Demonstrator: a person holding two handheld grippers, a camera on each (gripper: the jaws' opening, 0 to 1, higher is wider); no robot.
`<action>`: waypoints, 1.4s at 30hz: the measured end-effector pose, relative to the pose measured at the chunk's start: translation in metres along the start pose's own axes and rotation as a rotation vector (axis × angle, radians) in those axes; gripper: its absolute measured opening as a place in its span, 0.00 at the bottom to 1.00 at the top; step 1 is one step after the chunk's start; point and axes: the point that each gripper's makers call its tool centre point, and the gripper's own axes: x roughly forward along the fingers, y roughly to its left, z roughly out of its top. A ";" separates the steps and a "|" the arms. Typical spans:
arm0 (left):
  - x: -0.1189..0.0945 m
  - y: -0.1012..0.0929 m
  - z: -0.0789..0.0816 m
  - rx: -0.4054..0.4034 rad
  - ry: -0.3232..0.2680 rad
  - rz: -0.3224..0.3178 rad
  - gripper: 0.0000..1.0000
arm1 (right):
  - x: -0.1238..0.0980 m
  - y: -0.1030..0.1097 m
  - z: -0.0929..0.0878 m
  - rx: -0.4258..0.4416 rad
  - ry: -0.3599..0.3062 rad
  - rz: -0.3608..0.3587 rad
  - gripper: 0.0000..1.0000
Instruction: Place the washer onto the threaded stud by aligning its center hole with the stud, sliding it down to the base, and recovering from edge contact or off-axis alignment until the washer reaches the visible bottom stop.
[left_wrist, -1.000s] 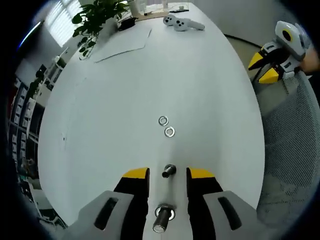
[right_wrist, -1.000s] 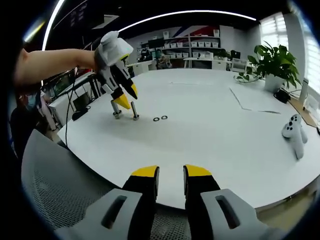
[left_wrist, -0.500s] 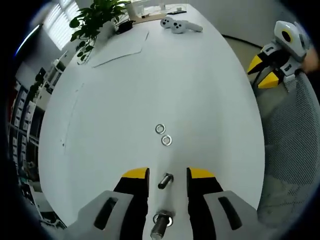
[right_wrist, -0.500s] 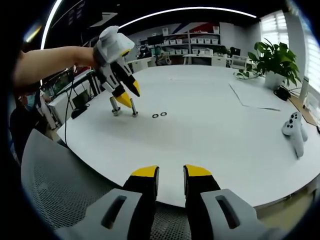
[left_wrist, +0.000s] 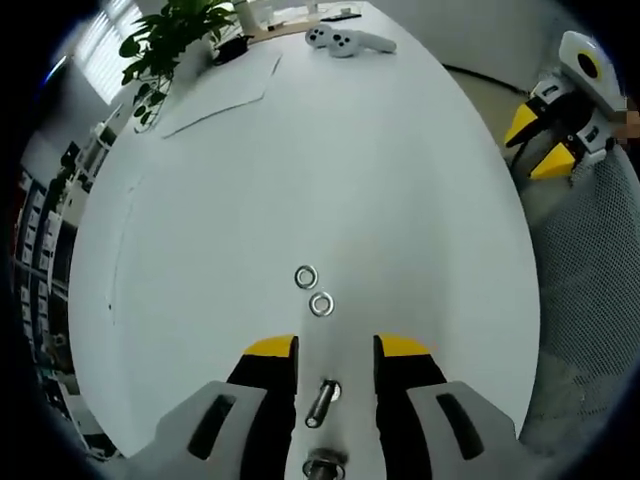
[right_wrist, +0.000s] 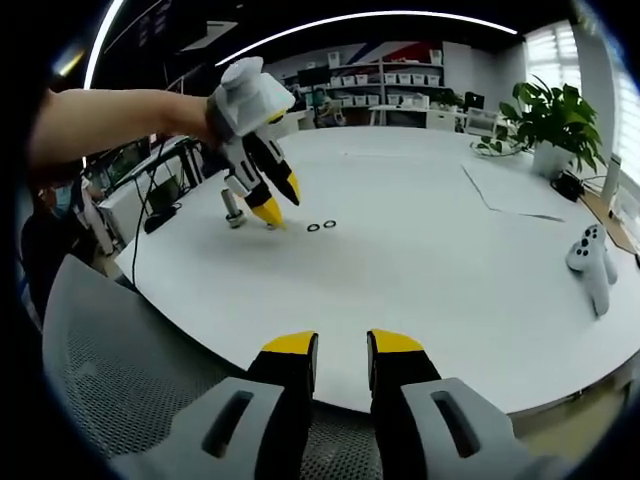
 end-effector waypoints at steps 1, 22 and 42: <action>0.002 0.000 0.001 -0.003 0.001 -0.004 0.28 | 0.000 0.000 0.000 0.000 0.000 0.000 0.23; 0.028 0.006 0.007 -0.049 0.050 -0.075 0.18 | 0.001 0.000 0.001 0.006 -0.003 0.003 0.23; 0.030 0.004 0.013 -0.053 0.116 -0.076 0.11 | 0.000 0.002 0.000 0.003 -0.002 0.010 0.23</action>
